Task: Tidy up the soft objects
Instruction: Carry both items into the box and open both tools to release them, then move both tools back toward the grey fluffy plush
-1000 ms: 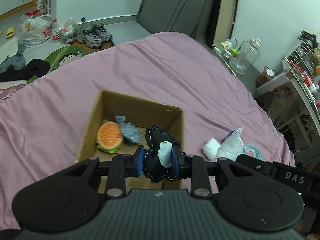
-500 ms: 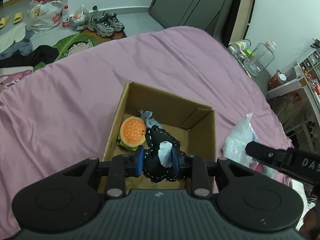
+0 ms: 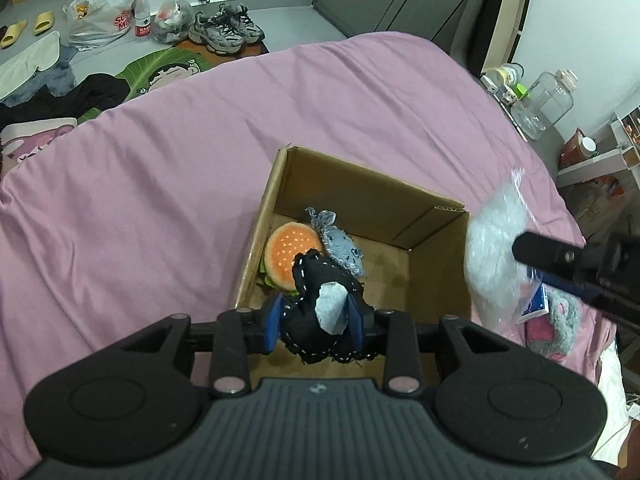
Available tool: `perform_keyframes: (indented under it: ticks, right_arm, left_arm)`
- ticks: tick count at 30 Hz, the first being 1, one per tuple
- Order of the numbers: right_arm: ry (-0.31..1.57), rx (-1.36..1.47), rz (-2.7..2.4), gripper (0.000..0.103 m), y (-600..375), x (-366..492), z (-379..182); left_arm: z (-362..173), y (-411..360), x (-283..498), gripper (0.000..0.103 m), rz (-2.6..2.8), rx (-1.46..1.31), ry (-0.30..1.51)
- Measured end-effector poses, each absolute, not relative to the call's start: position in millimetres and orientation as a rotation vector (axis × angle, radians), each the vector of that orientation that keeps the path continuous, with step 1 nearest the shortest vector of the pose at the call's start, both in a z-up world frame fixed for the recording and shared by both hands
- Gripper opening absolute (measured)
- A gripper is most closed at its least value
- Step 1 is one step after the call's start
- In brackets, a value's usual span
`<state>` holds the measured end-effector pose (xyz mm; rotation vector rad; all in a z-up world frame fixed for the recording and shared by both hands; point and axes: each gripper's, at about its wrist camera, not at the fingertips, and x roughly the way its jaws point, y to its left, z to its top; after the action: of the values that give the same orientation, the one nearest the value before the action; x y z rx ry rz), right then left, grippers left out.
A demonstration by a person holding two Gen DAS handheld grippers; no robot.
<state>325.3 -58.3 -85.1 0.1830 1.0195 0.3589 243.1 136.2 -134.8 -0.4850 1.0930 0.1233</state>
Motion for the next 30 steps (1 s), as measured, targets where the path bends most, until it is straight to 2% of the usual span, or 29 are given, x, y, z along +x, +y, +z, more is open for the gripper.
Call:
perform_keyframes:
  ticks: [3, 5, 19, 23, 30]
  right_arm:
    - [1.028, 0.203, 0.384, 0.025, -53, 330, -85]
    - [1.033, 0.209, 0.378, 0.04, -52, 332, -86]
    - [1.04, 0.245, 0.355, 0.043, -102, 317, -84]
    - [1.04, 0.248, 0.348, 0.05, -118, 312, -84]
    - [1.018, 0.262, 0.341, 0.067, -150, 305, -79]
  left_arm:
    - [-130, 137, 244, 0.05, 0.117, -0.49, 1.095]
    - [-125, 138, 243, 0.063, 0.138, -0.471, 1.084]
    - [-104, 133, 238, 0.067, 0.171, -0.436, 1.064]
    - [-99, 125, 237, 0.074, 0.177, -0.418, 1.058]
    - [-88, 104, 237, 0.075, 0.17, -0.386, 1.054]
